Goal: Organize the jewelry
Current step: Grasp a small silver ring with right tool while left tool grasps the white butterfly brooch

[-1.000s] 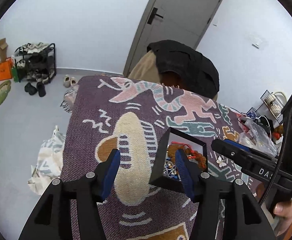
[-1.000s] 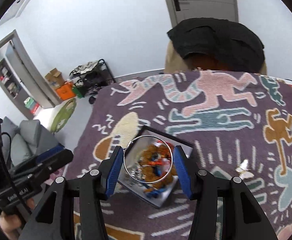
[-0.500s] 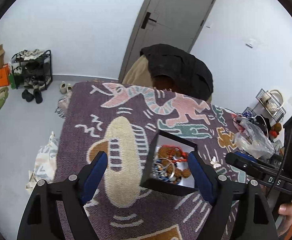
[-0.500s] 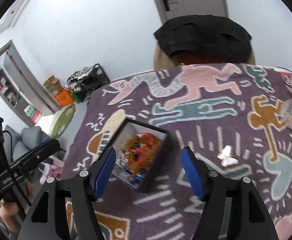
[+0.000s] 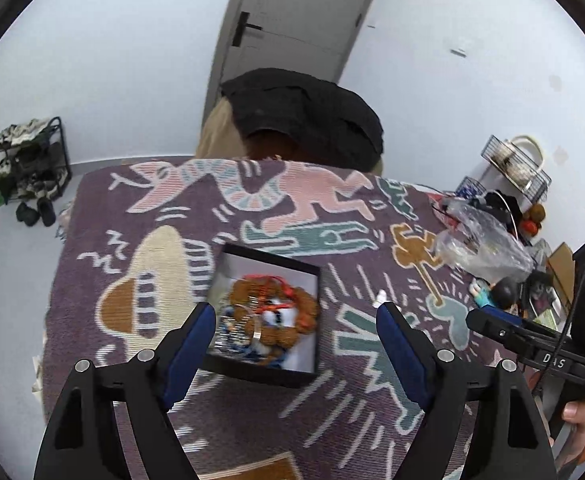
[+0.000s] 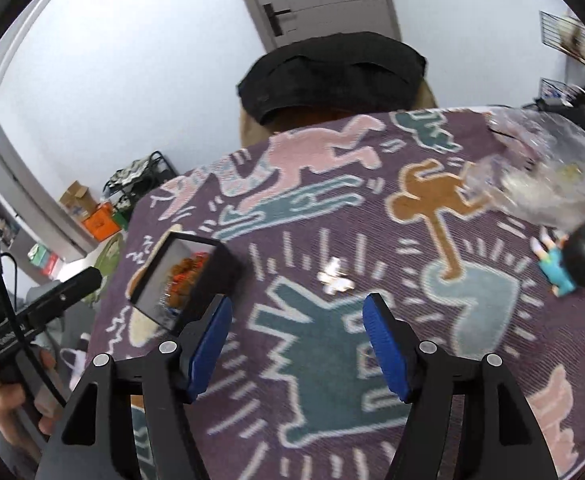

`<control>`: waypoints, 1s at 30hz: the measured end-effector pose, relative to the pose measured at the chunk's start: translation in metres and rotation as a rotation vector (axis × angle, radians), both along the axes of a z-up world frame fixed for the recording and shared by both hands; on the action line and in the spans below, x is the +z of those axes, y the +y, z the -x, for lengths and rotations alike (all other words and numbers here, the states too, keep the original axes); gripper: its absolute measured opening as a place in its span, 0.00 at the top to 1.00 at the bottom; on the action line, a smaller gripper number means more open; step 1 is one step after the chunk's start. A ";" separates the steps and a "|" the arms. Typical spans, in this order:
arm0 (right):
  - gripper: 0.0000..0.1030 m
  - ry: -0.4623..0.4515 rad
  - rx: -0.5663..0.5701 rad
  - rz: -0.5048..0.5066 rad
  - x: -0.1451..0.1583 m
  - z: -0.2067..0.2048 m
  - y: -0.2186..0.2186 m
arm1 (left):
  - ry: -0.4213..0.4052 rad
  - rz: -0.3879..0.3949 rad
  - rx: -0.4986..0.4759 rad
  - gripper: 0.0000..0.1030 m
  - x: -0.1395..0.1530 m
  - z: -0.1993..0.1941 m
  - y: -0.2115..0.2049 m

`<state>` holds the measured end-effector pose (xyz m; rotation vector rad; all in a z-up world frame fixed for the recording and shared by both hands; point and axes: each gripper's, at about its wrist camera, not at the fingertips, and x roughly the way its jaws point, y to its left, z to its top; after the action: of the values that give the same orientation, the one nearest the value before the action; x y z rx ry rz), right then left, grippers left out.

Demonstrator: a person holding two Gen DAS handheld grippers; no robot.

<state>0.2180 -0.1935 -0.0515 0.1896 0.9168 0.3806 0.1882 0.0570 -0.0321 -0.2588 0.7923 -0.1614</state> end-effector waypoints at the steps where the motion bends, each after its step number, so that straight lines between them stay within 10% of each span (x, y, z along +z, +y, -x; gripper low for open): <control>1: 0.34 0.000 -0.008 0.005 -0.002 0.001 -0.006 | 0.003 -0.004 -0.010 0.19 -0.001 -0.001 -0.006; 17: 0.47 0.095 -0.053 0.070 -0.059 -0.001 -0.051 | 0.034 -0.079 -0.160 0.20 -0.019 -0.018 -0.087; 21: 0.63 0.132 -0.019 0.095 -0.077 -0.009 -0.044 | 0.046 -0.109 -0.178 0.31 -0.024 -0.022 -0.096; 30: 0.64 0.162 0.024 0.122 -0.096 -0.026 -0.028 | 0.108 -0.149 -0.185 0.60 -0.045 -0.046 -0.106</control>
<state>0.2436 -0.2217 -0.1475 0.0988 1.0999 0.3338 0.2345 -0.0494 -0.0776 -0.0528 0.9307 -0.2632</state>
